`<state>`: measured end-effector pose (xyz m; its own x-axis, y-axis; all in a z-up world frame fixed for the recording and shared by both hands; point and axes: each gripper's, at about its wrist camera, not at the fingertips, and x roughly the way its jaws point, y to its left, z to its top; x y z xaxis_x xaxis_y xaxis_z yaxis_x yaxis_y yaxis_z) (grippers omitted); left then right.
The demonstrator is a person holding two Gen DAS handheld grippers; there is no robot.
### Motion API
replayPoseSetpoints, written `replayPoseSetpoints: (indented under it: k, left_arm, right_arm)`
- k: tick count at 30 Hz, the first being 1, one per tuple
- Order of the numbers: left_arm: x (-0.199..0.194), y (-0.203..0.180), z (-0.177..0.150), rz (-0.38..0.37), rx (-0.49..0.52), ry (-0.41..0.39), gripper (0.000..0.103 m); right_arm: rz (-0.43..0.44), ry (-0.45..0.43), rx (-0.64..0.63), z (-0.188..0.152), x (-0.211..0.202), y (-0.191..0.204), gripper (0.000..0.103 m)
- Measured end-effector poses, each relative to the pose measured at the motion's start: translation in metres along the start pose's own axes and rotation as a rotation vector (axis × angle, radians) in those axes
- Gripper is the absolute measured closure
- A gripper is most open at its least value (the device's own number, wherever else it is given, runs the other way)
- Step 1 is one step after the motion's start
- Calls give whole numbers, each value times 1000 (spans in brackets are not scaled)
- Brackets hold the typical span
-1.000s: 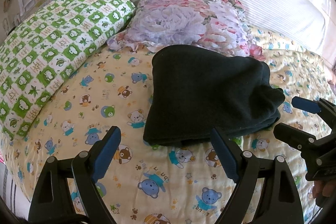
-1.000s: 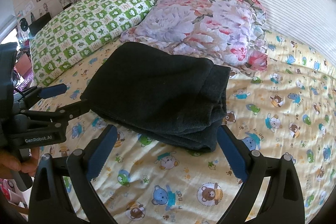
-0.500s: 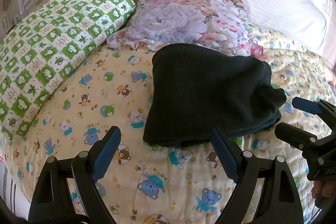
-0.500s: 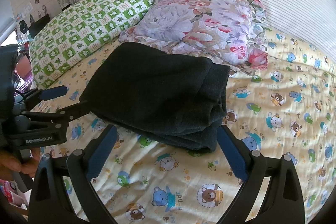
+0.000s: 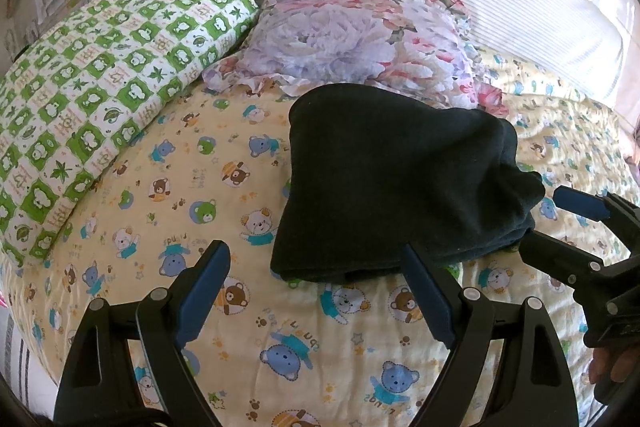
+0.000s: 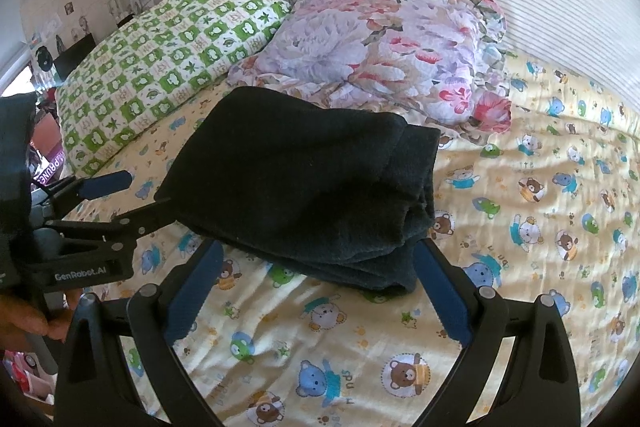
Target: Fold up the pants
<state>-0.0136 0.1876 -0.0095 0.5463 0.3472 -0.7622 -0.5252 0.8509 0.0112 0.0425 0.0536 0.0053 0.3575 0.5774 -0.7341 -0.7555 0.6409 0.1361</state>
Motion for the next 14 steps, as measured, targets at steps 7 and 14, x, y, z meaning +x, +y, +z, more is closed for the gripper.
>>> replayPoseSetpoints:
  k: [7,14]
  left_arm:
    - [-1,1,1,4,-3,-2,15]
    - [-1,2,5,-2,-15,8,15]
  right_arm:
    - [9,-11,-1,2,-2,4,7]
    - [10,-13,12,2,-3,2,7]
